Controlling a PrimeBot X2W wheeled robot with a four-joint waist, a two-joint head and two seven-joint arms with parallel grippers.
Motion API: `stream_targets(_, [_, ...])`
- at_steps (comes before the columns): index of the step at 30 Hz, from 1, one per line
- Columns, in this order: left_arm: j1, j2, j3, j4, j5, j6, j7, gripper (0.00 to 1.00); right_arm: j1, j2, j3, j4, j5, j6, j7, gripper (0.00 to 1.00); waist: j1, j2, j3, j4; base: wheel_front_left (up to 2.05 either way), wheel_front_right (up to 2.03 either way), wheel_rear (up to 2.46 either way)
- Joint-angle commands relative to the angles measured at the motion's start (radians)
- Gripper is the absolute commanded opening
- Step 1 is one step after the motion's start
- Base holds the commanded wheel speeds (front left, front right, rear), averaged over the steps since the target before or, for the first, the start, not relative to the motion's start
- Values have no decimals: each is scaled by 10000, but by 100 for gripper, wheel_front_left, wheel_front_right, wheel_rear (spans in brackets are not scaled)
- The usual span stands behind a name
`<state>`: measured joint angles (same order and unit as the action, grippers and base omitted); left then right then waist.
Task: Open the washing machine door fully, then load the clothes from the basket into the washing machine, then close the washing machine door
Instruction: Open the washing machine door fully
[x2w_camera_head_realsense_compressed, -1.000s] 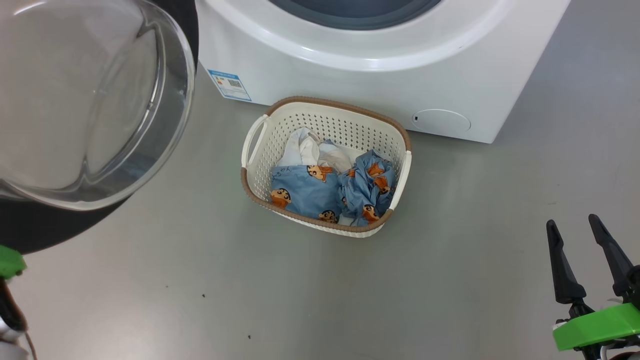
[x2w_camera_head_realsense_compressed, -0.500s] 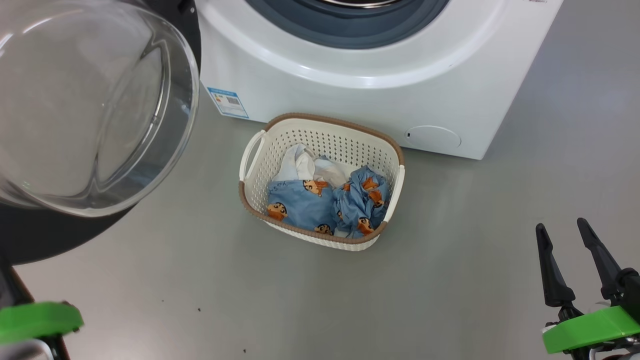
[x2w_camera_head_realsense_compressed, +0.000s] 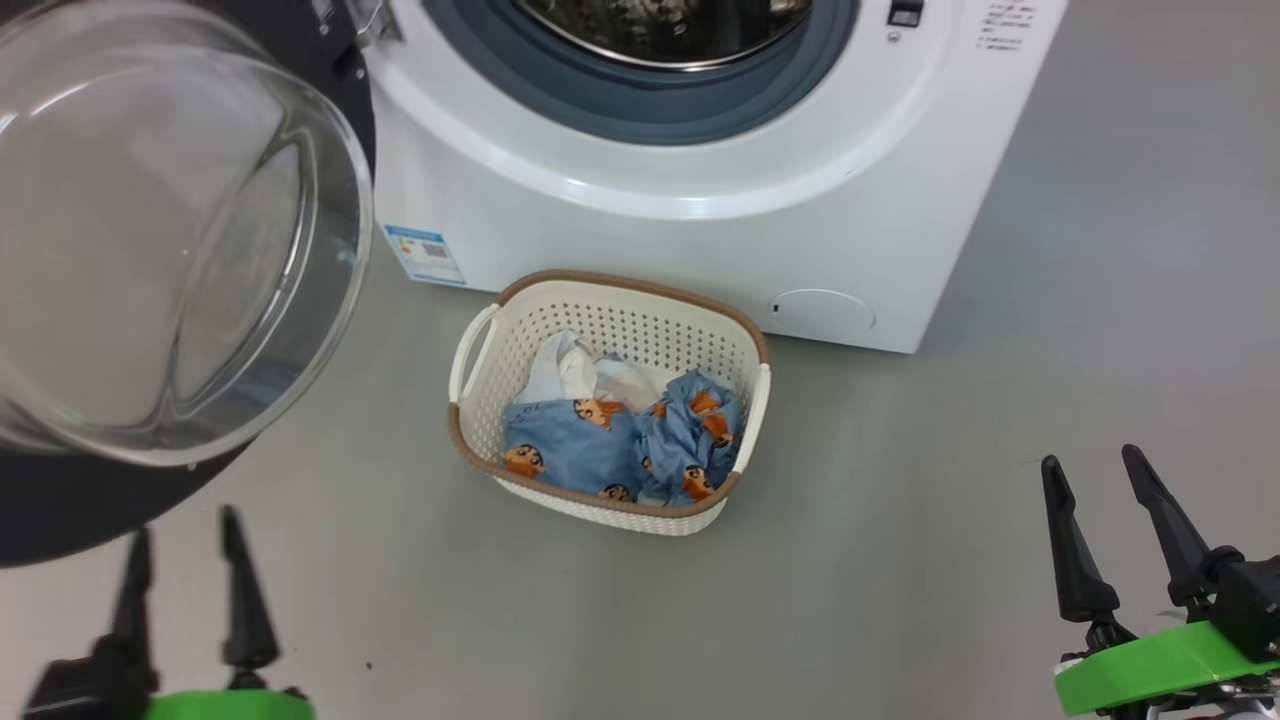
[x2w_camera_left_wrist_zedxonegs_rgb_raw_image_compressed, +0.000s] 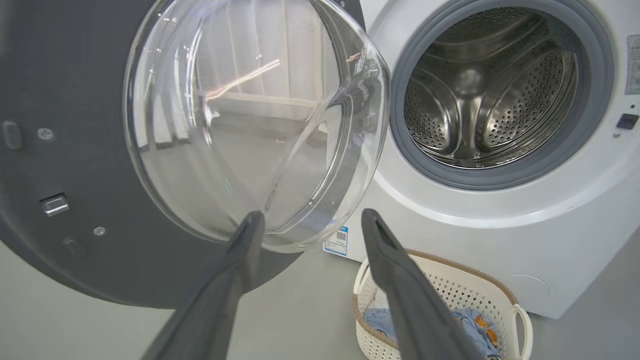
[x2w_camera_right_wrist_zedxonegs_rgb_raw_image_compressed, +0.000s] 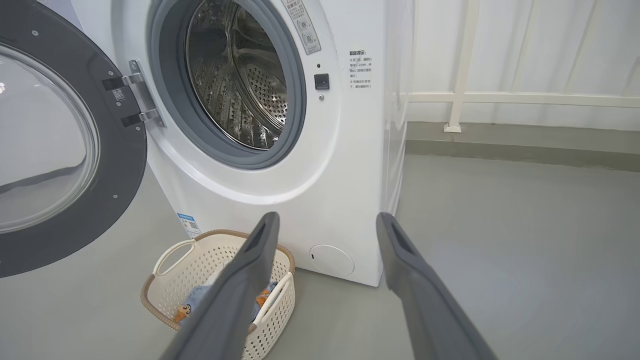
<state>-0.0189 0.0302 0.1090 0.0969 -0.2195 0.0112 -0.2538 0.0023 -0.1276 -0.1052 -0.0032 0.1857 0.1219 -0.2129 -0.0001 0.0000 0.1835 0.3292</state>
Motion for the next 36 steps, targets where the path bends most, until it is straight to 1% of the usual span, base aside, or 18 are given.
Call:
stream_targets(1, [-6, 209, 74, -413, 16, -66, -80, 100, 61, -37, 298, -201, -28, 88, -96, 100, 1, 0, -152, -179, 0, 0, 0])
stream_targets(7, [61, 204, -945, -551, 187, -52, -11, 100, 79, 84, 368, -143, -59, 88, -161, 100, 1, 0, -353, -637, 0, 0, 0])
stream_targets(13, [-26, 217, -1405, -485, 201, -154, 258, 100, 119, 174, 562, -99, -132, 88, -200, 100, 1, 0, -517, -1299, 0, 0, 0])
stream_targets(18, [-85, 340, -1552, -395, 225, -260, 379, 100, 203, 288, 727, -84, -166, 88, -234, 100, 1, 0, -714, -1907, 0, 0, 0])
stream_targets(25, [-18, 421, -1623, -428, 230, -192, 551, 100, 347, 441, 895, -118, -206, 88, -269, 100, 1, 0, -934, -2576, 0, 0, 0])
stream_targets(29, [110, 465, -1651, -488, 224, -142, 674, 100, 403, 462, 924, -125, -198, 88, -275, 100, 1, 0, -1025, -2795, 0, 0, 0])
stream_targets(36, [239, 531, -1636, -458, 173, -54, 741, 100, 499, 481, 868, -188, -206, 88, -266, 100, 1, 0, -1148, -2905, 0, 0, 0])
